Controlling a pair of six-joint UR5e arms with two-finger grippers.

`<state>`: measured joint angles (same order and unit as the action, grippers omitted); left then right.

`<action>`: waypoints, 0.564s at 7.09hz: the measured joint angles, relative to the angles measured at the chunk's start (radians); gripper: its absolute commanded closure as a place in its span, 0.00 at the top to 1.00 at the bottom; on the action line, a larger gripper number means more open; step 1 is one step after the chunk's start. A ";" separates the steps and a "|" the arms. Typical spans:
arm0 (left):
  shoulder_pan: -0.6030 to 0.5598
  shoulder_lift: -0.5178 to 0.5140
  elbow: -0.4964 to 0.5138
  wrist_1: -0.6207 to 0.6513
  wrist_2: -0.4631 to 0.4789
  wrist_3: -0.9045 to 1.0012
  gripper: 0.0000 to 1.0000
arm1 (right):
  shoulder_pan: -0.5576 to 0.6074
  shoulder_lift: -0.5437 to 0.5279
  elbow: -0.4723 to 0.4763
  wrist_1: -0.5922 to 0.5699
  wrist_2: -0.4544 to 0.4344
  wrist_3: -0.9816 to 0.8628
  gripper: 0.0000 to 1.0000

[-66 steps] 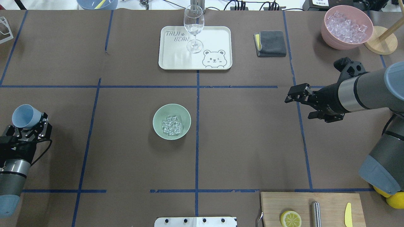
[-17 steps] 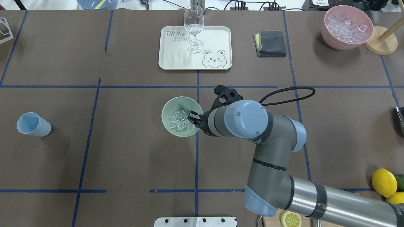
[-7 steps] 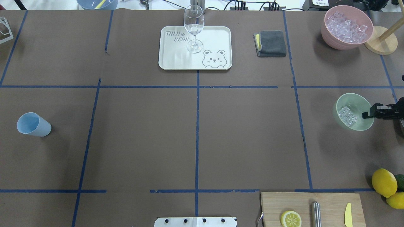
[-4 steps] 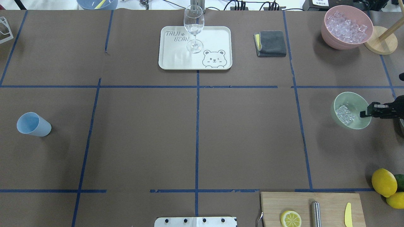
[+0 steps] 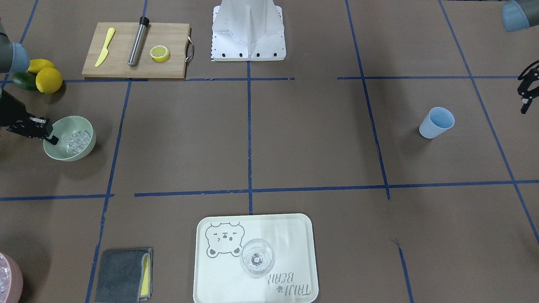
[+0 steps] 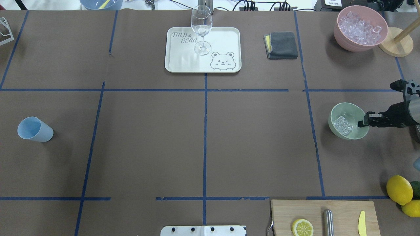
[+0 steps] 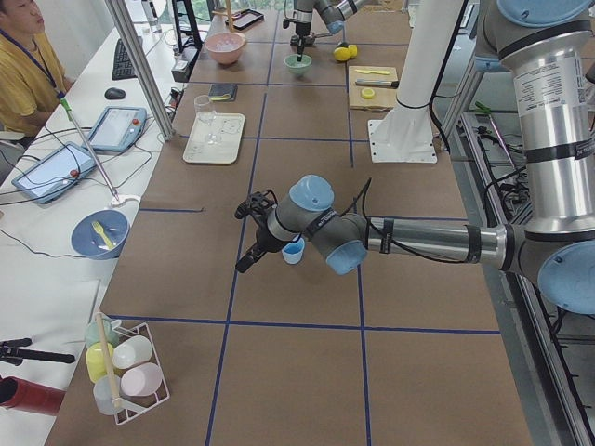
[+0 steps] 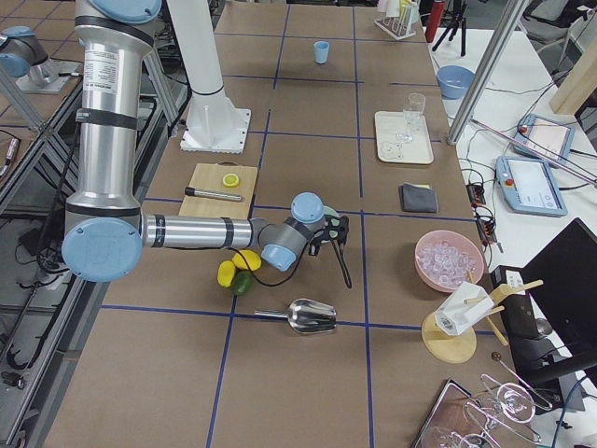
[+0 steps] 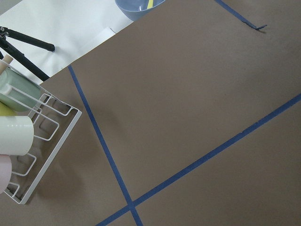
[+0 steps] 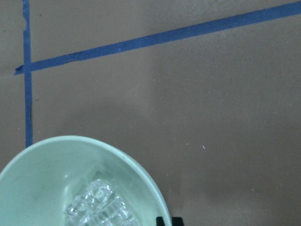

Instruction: Pour ice into bowl

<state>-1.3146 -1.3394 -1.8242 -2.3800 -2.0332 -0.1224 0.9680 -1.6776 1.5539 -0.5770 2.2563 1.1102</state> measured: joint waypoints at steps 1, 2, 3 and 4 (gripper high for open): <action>-0.001 0.001 0.001 -0.006 0.000 0.000 1.00 | -0.005 0.002 -0.003 -0.001 -0.002 0.001 0.99; -0.002 0.001 0.002 -0.009 0.001 0.000 1.00 | -0.009 0.003 -0.007 -0.001 -0.005 0.001 1.00; -0.003 0.002 0.003 -0.011 0.001 0.000 1.00 | -0.011 0.004 -0.008 0.000 -0.006 0.000 1.00; -0.003 0.002 0.004 -0.011 0.002 0.000 1.00 | -0.011 0.005 -0.005 0.000 -0.001 -0.002 1.00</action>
<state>-1.3173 -1.3377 -1.8202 -2.3912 -2.0317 -0.1227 0.9571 -1.6723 1.5491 -0.5766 2.2550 1.1080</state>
